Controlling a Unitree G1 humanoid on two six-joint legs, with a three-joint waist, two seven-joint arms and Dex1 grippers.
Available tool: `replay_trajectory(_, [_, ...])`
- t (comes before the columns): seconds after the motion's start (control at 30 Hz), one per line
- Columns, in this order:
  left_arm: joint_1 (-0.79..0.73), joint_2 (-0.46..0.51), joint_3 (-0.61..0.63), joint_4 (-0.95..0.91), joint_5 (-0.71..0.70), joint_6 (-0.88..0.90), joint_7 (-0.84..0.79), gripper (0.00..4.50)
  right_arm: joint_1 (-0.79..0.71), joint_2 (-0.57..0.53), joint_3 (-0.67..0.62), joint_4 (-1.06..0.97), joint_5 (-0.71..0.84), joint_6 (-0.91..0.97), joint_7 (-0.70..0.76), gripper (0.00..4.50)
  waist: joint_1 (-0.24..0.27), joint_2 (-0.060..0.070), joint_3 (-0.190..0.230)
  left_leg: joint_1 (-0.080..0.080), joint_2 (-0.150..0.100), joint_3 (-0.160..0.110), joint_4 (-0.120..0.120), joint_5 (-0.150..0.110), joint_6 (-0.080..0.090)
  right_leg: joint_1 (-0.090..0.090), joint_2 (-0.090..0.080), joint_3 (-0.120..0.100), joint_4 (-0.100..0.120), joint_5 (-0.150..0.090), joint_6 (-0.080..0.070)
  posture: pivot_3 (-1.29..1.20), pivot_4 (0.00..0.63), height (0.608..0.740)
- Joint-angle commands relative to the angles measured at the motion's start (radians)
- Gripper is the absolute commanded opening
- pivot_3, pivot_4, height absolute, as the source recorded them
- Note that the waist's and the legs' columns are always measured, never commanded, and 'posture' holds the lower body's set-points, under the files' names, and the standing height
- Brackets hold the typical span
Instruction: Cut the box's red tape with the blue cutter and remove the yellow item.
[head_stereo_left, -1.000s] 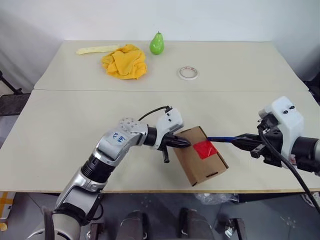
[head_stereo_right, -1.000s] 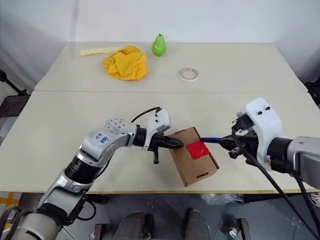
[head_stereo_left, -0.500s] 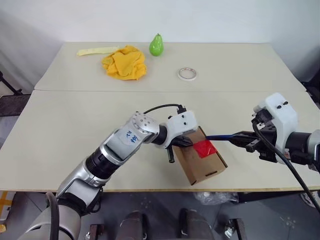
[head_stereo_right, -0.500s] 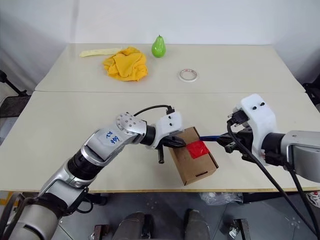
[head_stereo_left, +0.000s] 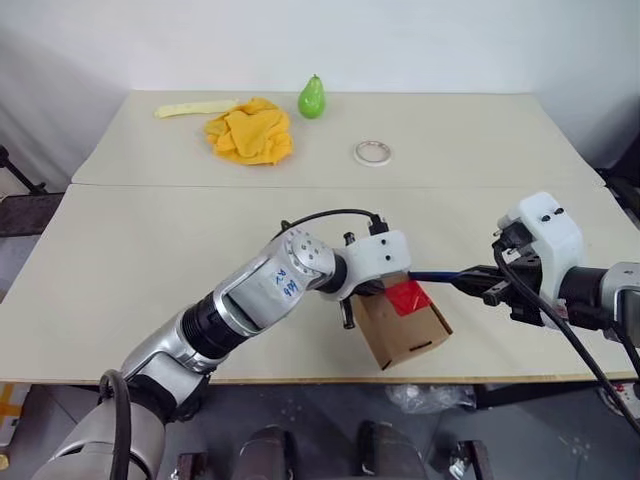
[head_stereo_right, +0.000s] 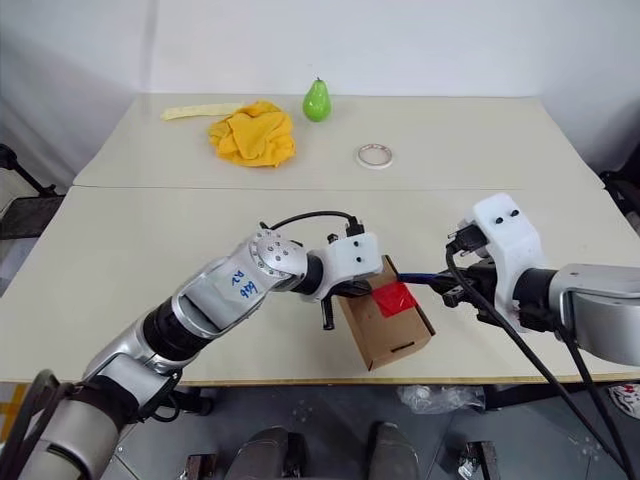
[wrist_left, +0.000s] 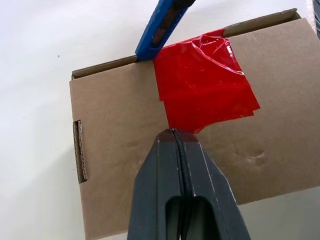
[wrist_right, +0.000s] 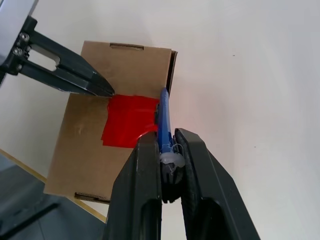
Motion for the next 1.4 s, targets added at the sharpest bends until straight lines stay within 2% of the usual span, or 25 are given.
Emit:
replay_trajectory(0.03, [0.045,0.01,-0.077,0.077,0.01,0.058,0.007,0.0,0.025,-0.041,-0.026,-0.034,0.028,0.047,0.086,0.14,0.0,0.0,0.0,0.0,0.0,0.0,0.0,0.0,0.0,0.0,0.0,0.0,0.0,0.0,0.0,0.0,0.15,0.74])
replay_trajectory(0.23, [0.049,-0.002,-0.064,0.093,0.008,0.063,0.015,0.0,0.085,-0.091,-0.096,-0.012,0.028,0.119,0.186,0.14,0.002,0.0,0.0,-0.001,0.0,0.0,0.0,0.0,0.0,0.0,0.0,0.0,-0.002,0.0,0.0,0.0,0.15,0.74])
replay_trajectory(0.7, [0.05,-0.008,-0.063,0.11,0.019,0.06,0.028,0.0,0.187,-0.129,-0.235,0.0,0.028,0.235,0.331,0.14,0.004,0.0,0.0,-0.002,-0.001,0.0,-0.001,-0.002,-0.001,0.002,-0.001,-0.001,-0.008,0.0,0.0,0.0,0.15,0.74])
replay_trajectory(0.9, [0.049,-0.015,-0.059,0.117,0.017,0.057,0.029,0.0,0.241,-0.107,-0.282,0.004,0.028,0.245,0.316,0.14,0.004,0.0,-0.001,-0.001,-0.001,0.0,-0.002,-0.002,-0.001,0.002,-0.001,-0.001,-0.009,0.0,0.0,0.0,0.15,0.74])
replay_trajectory(1.07, [0.05,-0.03,-0.061,0.129,0.018,0.05,0.034,0.0,0.277,-0.075,-0.209,-0.008,0.028,0.088,0.185,0.14,0.002,-0.007,-0.009,-0.001,0.0,0.0,-0.002,-0.002,-0.001,0.002,-0.001,-0.002,-0.009,0.0,0.0,0.0,0.15,0.74])
replay_trajectory(1.2, [0.048,-0.03,-0.058,0.128,0.015,0.051,0.036,0.0,0.303,-0.037,-0.198,-0.012,0.028,0.054,0.143,0.14,0.002,-0.007,-0.011,0.0,0.0,0.0,-0.002,-0.003,0.0,0.004,-0.001,-0.001,-0.012,-0.001,-0.005,0.0,0.15,0.74])
replay_trajectory(1.4, [0.054,-0.03,-0.052,0.128,0.013,0.054,0.046,0.0,0.339,-0.024,-0.217,0.013,0.028,0.08,0.213,0.14,0.002,-0.006,-0.013,0.001,0.0,0.0,-0.002,-0.004,0.004,0.005,-0.001,-0.001,-0.012,0.0,-0.008,0.0,0.15,0.74])
